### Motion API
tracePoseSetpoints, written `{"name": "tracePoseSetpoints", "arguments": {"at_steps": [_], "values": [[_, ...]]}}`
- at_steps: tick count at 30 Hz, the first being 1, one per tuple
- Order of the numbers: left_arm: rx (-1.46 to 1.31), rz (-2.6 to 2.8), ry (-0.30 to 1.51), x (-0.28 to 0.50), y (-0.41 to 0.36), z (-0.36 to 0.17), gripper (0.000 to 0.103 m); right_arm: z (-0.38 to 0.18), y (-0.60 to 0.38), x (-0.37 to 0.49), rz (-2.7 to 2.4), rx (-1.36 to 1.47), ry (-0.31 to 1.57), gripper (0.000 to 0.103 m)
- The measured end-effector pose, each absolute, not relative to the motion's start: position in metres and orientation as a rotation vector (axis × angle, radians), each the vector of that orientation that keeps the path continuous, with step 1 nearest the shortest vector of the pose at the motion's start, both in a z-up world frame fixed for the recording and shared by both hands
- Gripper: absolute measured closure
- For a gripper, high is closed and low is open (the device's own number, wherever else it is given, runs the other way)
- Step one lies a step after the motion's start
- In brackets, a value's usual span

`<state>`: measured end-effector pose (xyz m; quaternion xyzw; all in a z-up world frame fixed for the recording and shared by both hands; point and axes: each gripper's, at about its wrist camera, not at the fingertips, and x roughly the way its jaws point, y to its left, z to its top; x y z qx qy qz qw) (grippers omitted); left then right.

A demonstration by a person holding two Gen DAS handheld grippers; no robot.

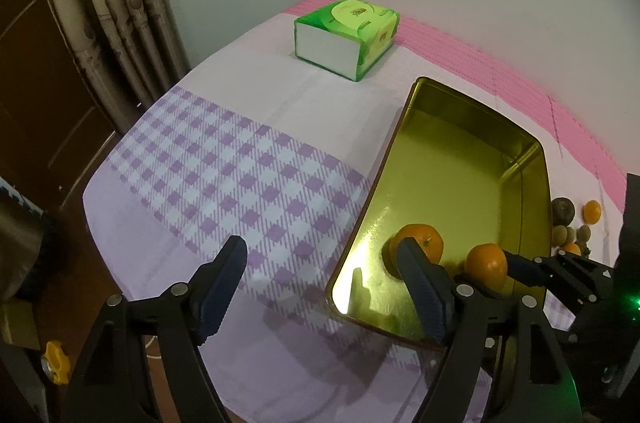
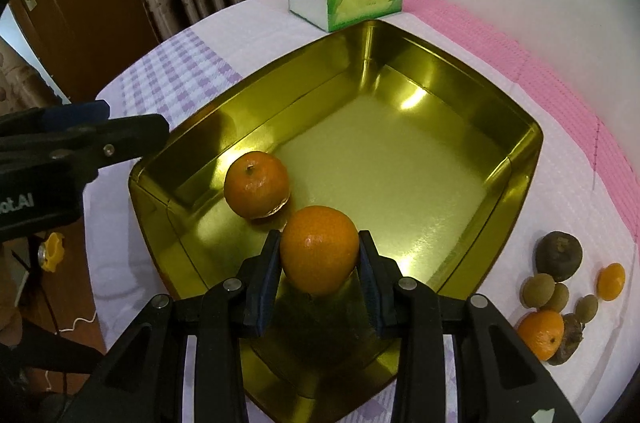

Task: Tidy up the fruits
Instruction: 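Open the left gripper in the tray while the right gripper carries its orange in and releases, then grasp another large orange on the cloth with the right gripper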

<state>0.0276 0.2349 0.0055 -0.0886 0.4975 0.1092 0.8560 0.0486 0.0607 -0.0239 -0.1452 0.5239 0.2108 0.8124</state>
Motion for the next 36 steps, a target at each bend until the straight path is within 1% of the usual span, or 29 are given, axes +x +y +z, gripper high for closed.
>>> {"name": "tracePoseSetpoints", "arguments": {"at_steps": [22,25,28,36], "values": [[-0.181,0.217,1.071,0.028,0.231,-0.004,0.024,-0.029,0.061,0.047,0.433,-0.31,1.126,0.068],[-0.177,0.214,1.077,0.029,0.23,-0.005,0.024,-0.027,0.06,0.046,0.435,-0.293,1.125,0.066],[-0.176,0.214,1.077,0.029,0.229,-0.005,0.024,-0.021,0.059,0.044,0.432,-0.283,1.111,0.063],[-0.169,0.202,1.068,0.028,0.226,-0.003,0.024,0.021,0.028,0.023,0.434,-0.217,1.035,0.062]]}}
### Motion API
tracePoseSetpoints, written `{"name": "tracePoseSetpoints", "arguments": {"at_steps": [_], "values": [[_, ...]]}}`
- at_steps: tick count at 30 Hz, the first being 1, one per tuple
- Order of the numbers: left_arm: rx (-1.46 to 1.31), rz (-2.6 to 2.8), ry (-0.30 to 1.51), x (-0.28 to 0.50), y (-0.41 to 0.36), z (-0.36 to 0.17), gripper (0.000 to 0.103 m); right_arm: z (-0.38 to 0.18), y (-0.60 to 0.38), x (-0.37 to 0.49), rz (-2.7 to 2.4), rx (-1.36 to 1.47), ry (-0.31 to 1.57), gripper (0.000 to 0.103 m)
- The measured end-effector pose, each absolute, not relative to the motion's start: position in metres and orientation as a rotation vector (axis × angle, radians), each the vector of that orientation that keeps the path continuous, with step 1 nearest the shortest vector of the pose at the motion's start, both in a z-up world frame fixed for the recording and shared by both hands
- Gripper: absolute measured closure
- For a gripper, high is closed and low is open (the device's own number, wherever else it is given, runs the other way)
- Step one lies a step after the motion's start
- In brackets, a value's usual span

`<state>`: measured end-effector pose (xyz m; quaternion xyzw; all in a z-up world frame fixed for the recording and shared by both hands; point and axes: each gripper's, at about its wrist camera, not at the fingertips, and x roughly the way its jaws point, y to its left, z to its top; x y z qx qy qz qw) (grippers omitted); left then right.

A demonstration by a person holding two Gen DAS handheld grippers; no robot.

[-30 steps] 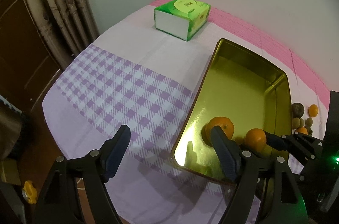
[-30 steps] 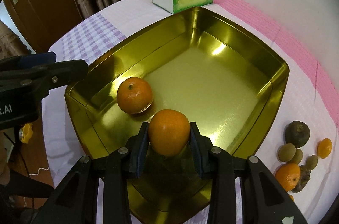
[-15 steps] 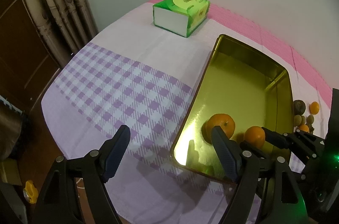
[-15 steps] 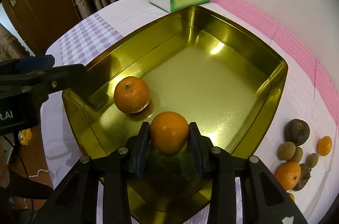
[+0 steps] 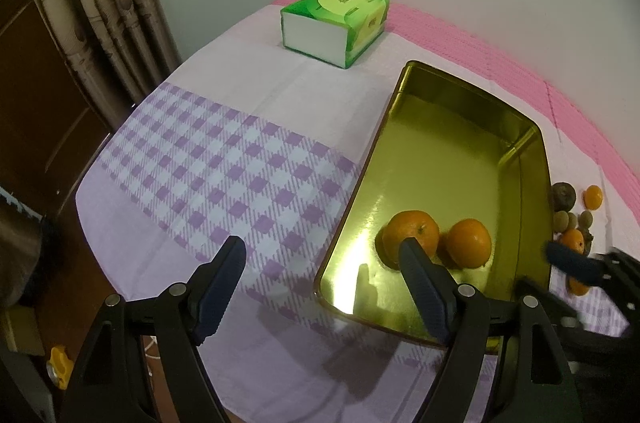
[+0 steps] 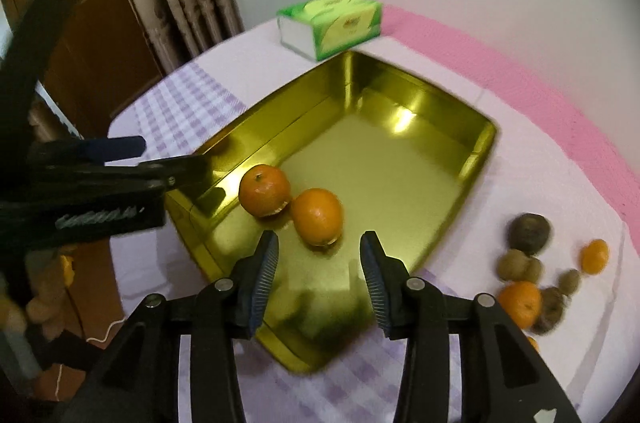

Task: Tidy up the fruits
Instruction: 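Grasp another large orange on the cloth with the right gripper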

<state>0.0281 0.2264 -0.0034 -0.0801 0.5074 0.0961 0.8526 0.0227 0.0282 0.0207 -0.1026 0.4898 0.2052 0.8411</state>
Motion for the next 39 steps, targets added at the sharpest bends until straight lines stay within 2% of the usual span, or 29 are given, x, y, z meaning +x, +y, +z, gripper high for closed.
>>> {"name": "tracePoseSetpoints", "arguments": {"at_steps": [10,17,28,39], "values": [[-0.128,0.163,1.051,0.026,0.213,0.002,0.024,0.055,-0.097,-0.005,0.197,-0.188,1.007,0.062],[-0.081,0.106,1.041,0.025,0.195,0.005,0.024,0.04,-0.157,-0.018,0.117,-0.14,1.047,0.062],[0.007,-0.006,1.064,0.014,0.15,0.005,0.024,-0.004,-0.134,-0.004,0.214,-0.13,1.093,0.063],[0.049,-0.129,1.094,0.001,0.098,0.006,0.023,-0.023,-0.127,0.01,0.241,-0.138,1.11,0.069]]}}
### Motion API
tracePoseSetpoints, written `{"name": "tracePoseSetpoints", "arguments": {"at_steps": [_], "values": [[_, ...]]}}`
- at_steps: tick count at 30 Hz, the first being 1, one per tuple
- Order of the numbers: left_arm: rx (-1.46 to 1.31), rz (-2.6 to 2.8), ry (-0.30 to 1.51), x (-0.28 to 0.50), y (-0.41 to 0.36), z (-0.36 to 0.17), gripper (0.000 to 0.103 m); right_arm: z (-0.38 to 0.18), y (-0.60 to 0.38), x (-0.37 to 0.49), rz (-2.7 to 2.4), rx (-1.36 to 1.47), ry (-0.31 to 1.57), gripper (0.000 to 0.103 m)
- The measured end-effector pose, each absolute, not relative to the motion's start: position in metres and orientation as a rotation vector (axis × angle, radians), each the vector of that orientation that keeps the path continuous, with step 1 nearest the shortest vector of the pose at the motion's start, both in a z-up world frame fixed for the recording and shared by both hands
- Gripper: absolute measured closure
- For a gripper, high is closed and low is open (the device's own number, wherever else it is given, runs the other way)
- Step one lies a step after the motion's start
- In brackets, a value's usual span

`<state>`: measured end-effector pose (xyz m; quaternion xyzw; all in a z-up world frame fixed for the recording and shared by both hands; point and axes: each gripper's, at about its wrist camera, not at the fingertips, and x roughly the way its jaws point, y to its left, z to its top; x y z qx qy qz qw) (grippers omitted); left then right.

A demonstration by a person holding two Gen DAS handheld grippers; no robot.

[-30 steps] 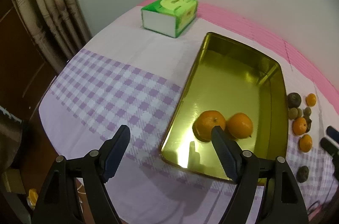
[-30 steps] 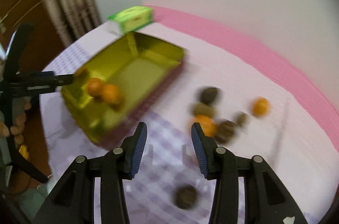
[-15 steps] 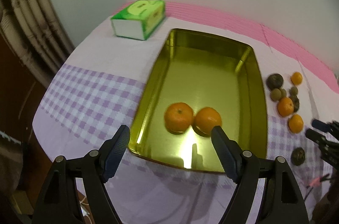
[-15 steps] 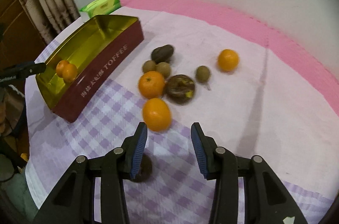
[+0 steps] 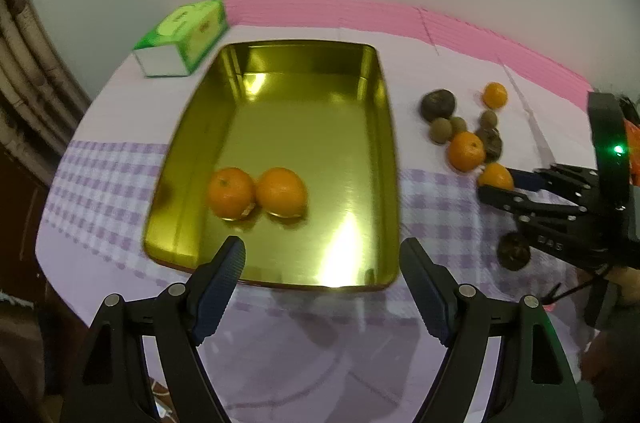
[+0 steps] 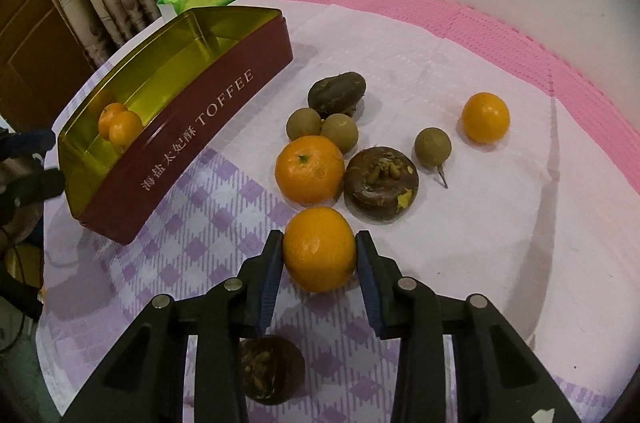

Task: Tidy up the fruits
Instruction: 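Grasp another large orange on the cloth with the right gripper, then grasp the dark brown round fruit with the left gripper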

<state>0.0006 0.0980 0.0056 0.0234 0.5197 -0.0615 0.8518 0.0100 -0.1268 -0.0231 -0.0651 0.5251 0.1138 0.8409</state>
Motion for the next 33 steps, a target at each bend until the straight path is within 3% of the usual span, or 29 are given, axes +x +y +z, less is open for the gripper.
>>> {"name": "tracePoseSetpoints", "arguments": {"at_steps": [21,33], "values": [[0.151,-0.311,1.117,0.003,-0.005,-0.011,0.02,-0.012,-0.225,-0.029,-0.022,-0.071,1.098,0.07],[0.177,-0.355,1.09,-0.002,-0.03,0.0,0.02,-0.015,-0.23,-0.038,-0.016,-0.032,1.077,0.07]]}}
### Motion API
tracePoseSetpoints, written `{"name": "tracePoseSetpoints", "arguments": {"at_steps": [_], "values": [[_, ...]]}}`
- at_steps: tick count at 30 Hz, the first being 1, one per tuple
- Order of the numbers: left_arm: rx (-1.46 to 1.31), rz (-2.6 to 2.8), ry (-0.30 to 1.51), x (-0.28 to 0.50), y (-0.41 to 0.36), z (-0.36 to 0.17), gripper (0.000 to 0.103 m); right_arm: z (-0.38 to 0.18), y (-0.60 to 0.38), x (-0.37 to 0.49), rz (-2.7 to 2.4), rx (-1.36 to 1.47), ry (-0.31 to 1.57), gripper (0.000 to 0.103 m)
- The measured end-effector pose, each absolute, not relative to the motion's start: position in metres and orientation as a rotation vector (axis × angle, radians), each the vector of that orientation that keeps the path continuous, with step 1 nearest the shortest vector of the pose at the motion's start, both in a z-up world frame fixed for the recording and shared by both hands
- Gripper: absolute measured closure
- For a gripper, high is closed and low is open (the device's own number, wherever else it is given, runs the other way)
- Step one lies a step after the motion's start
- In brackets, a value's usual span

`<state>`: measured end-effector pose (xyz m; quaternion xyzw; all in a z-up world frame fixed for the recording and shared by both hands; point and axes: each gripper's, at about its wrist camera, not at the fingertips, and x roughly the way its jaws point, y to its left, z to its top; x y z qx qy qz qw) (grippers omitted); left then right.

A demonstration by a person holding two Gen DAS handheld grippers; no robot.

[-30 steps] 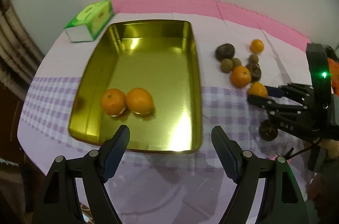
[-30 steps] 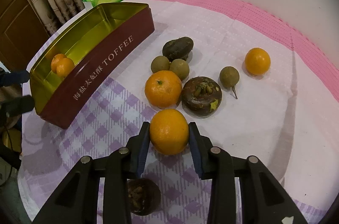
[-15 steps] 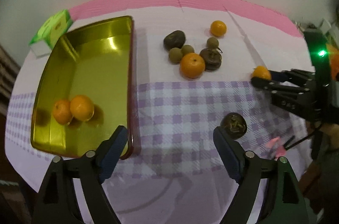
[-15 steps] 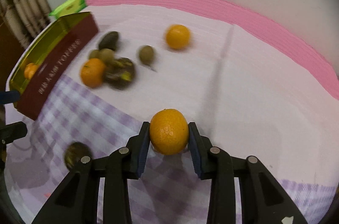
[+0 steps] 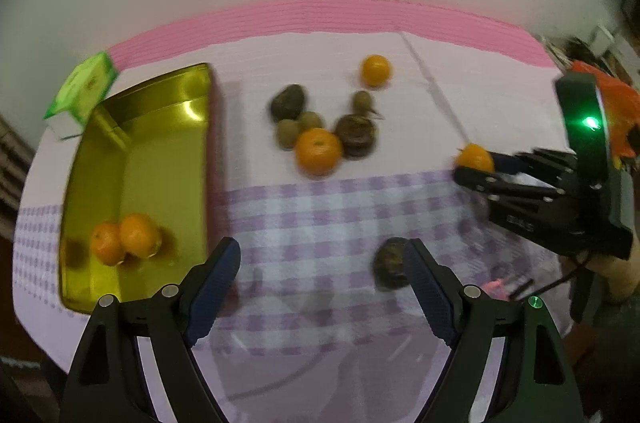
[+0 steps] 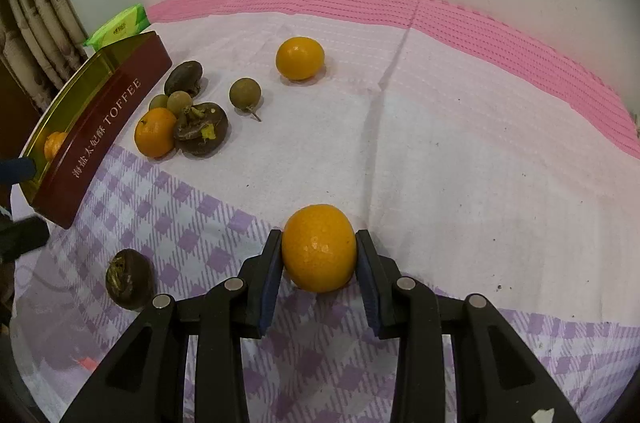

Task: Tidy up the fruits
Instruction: 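Grasp the dark brown round fruit with the left gripper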

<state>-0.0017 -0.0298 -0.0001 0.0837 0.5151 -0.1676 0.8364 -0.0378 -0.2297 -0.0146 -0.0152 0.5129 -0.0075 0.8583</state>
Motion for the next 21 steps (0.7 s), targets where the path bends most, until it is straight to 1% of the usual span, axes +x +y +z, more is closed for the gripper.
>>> {"name": "tracePoseSetpoints", "arguments": {"at_steps": [5,8,9,10,17,19,21], "values": [[0.171,-0.45,1.163,-0.003,-0.052,-0.018,0.021,-0.015,-0.231,-0.037,-0.009,-0.013,1.08,0.07],[0.162,-0.465,1.205,-0.001,-0.058,-0.031,0.03,-0.015,-0.233,-0.038,-0.006,-0.007,1.078,0.07],[0.154,-0.472,1.219,0.0,-0.058,-0.034,0.037,-0.014,-0.233,-0.038,-0.005,-0.007,1.078,0.07],[0.143,-0.48,1.238,0.001,-0.059,-0.038,0.04,-0.014,-0.233,-0.037,-0.005,-0.007,1.079,0.07],[0.163,-0.483,1.257,0.004,-0.069,-0.051,0.046,-0.014,-0.233,-0.037,-0.003,-0.006,1.078,0.07],[0.165,-0.481,1.258,0.006,-0.07,-0.053,0.053,-0.014,-0.233,-0.037,-0.002,-0.003,1.079,0.07],[0.162,-0.476,1.26,0.009,-0.07,-0.055,0.055,-0.014,-0.233,-0.037,-0.004,-0.006,1.078,0.07]]}}
